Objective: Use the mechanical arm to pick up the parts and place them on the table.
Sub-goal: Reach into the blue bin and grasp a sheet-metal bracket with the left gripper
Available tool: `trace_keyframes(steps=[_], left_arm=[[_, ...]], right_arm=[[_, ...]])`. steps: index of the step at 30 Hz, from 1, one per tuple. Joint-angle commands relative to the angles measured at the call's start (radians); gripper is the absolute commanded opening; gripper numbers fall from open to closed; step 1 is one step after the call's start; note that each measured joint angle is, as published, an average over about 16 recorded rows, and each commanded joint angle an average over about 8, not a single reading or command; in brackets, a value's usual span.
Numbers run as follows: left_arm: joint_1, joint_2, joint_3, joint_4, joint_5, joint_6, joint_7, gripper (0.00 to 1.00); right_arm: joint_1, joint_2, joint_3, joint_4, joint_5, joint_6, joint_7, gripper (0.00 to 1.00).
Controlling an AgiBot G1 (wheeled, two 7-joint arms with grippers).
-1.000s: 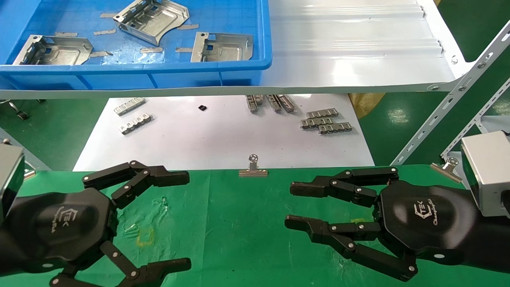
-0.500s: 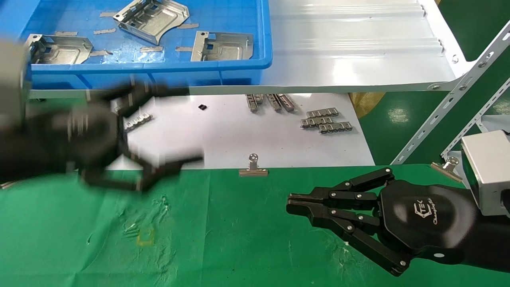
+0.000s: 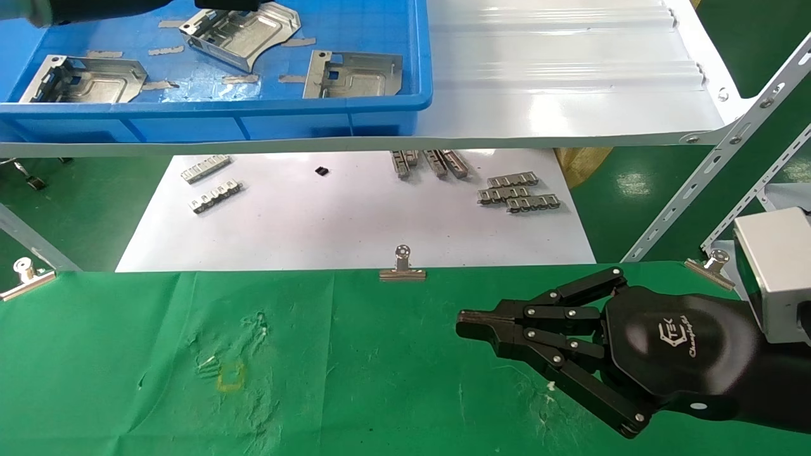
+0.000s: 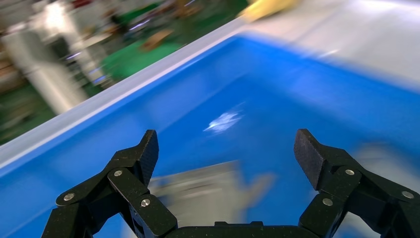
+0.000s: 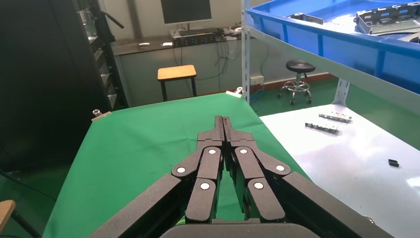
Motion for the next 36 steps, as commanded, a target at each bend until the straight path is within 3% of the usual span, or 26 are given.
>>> trace_keyframes(steps=[1, 3, 6, 7, 10, 11, 36], left_arm=[[-0.047, 0.047, 0.019, 0.099, 0.051, -0.098, 0.020, 0.69], [-0.068, 0.073, 0.034, 0.154, 0.079, -0.145, 0.035, 0.44], [-0.091, 0.100, 0.052, 0.218, 0.110, -0.189, 0.050, 0.06], [-0.097, 0.106, 0.057, 0.235, 0.117, -0.198, 0.053, 0.00], [-0.110, 0.118, 0.066, 0.273, 0.131, -0.214, 0.058, 0.00], [-0.113, 0.120, 0.068, 0.283, 0.134, -0.216, 0.059, 0.00], [-0.128, 0.108, 0.070, 0.363, 0.138, -0.249, 0.026, 0.00]], right_arm=[[0.000, 0.000, 0.000, 0.000, 0.000, 0.000, 0.000, 0.00], [0.000, 0.000, 0.000, 0.000, 0.000, 0.000, 0.000, 0.06], [0.000, 0.000, 0.000, 0.000, 0.000, 0.000, 0.000, 0.44], [0.000, 0.000, 0.000, 0.000, 0.000, 0.000, 0.000, 0.56], [0.000, 0.000, 0.000, 0.000, 0.000, 0.000, 0.000, 0.93], [0.000, 0.000, 0.000, 0.000, 0.000, 0.000, 0.000, 1.00], [0.000, 0.000, 0.000, 0.000, 0.000, 0.000, 0.000, 1.00]])
